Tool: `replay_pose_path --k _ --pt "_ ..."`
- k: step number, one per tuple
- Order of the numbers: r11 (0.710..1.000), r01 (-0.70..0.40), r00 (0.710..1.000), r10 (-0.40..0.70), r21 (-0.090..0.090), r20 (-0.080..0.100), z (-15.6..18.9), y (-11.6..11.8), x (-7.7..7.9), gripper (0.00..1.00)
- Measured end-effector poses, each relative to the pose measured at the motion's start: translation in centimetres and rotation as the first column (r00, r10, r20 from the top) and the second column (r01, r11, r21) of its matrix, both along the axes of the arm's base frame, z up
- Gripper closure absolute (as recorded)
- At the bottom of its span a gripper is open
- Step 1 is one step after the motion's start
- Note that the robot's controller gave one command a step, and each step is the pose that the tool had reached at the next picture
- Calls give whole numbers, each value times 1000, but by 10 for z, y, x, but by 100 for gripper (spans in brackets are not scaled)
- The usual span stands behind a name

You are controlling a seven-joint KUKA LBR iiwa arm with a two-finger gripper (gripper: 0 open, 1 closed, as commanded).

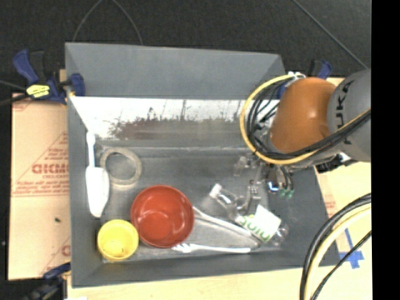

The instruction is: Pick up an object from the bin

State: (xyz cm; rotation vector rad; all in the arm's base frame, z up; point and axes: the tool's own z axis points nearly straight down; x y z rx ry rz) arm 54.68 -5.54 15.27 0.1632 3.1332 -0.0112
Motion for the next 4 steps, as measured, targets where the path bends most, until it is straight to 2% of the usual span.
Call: replay_pose_path --k 1,2,3,4 --pt "1000 -28 1000 27 6 14 -5 48 -39 100" --pt "1000 -28 1000 28 6 14 -5 48 -39 100" --pt "991 136 991 -136 9 14 -38 66 -25 100" --pt "999 54 998 -54 6 12 58 47 -37 100"
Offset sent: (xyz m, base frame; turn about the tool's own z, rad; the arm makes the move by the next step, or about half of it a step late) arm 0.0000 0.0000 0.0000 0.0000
